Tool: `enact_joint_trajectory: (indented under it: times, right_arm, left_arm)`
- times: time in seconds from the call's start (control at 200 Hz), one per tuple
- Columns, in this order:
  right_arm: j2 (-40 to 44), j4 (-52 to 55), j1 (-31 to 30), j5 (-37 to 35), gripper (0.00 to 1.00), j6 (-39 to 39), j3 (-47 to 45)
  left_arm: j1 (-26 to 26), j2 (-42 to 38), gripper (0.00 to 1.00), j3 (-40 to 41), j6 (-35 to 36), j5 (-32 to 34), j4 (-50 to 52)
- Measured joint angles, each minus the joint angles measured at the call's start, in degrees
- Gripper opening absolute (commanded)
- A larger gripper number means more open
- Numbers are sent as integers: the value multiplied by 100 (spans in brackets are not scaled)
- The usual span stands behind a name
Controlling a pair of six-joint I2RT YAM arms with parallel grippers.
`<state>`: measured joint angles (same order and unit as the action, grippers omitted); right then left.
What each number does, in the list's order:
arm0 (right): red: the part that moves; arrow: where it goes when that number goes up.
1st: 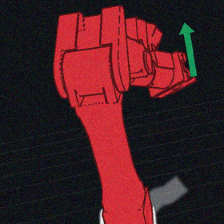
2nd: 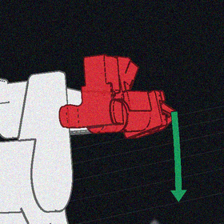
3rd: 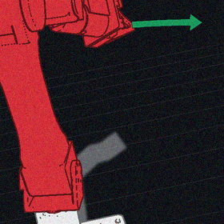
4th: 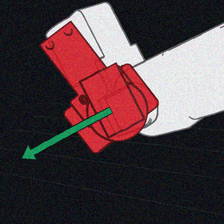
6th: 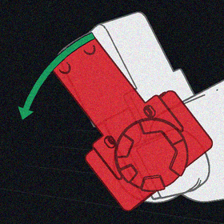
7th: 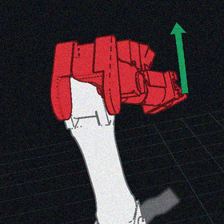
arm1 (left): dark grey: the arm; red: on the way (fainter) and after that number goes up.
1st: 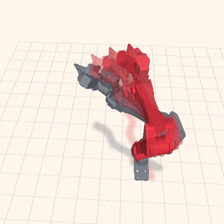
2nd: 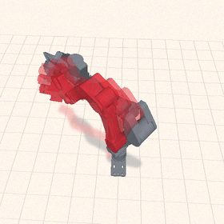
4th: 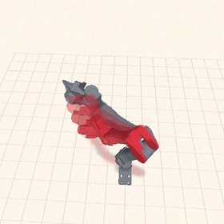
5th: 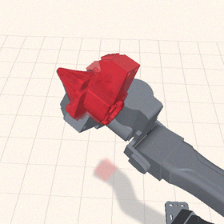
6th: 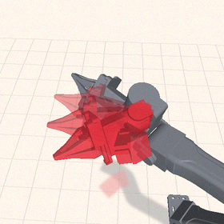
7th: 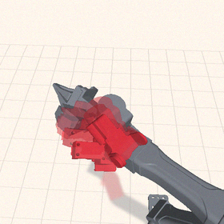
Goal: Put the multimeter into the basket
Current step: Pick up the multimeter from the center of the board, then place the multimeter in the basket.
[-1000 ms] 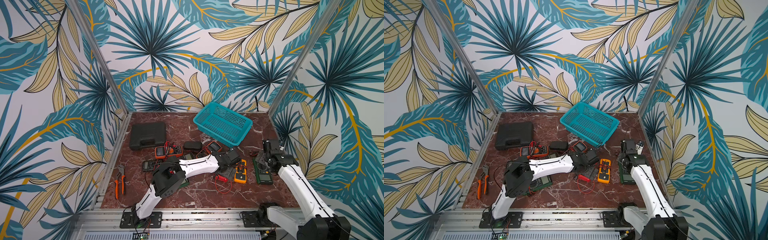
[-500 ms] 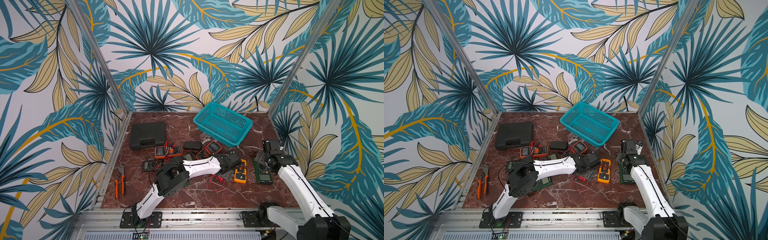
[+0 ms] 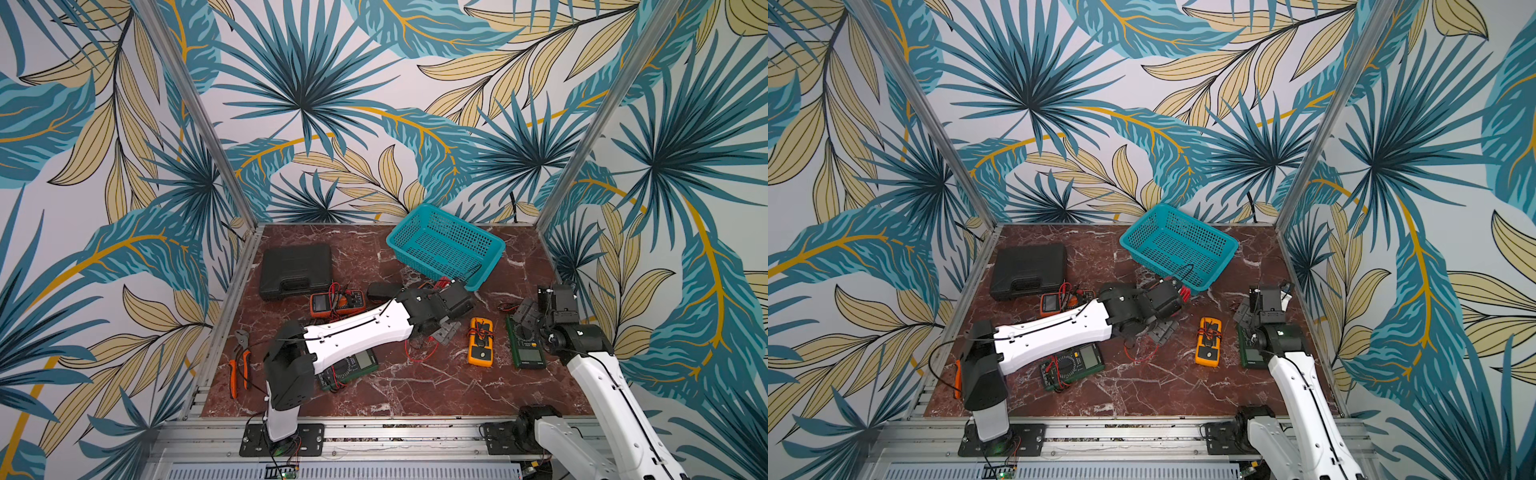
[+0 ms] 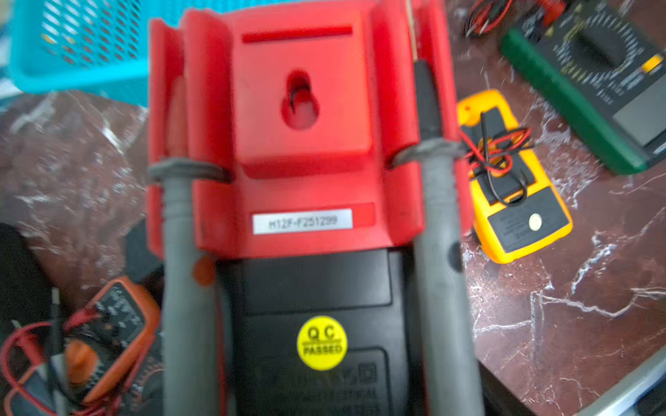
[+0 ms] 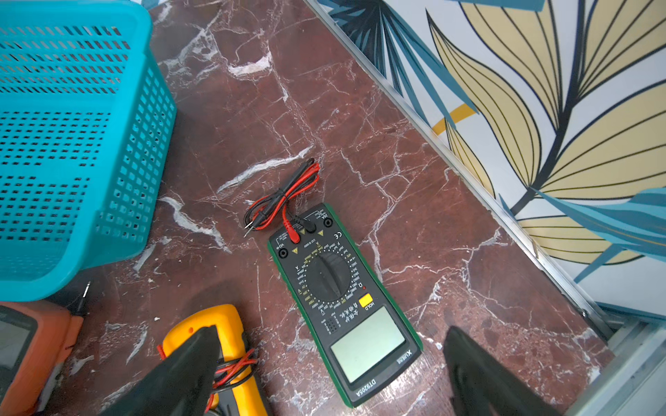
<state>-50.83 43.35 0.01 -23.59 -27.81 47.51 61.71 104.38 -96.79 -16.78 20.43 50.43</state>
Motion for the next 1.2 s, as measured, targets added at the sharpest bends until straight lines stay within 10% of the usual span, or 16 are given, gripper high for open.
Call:
enact_joint_trajectory:
  times: [0.581, 1.197]
  right_arm:
    - [153, -13, 0, 608, 100, 17, 0]
    - [20, -197, 0, 1202, 100, -181, -92]
  left_arm:
    - [-2159, 1816, 0, -1764, 2677, -448, -2855]
    - [-2809, 3849, 0, -3816, 2721, -1814, -3781]
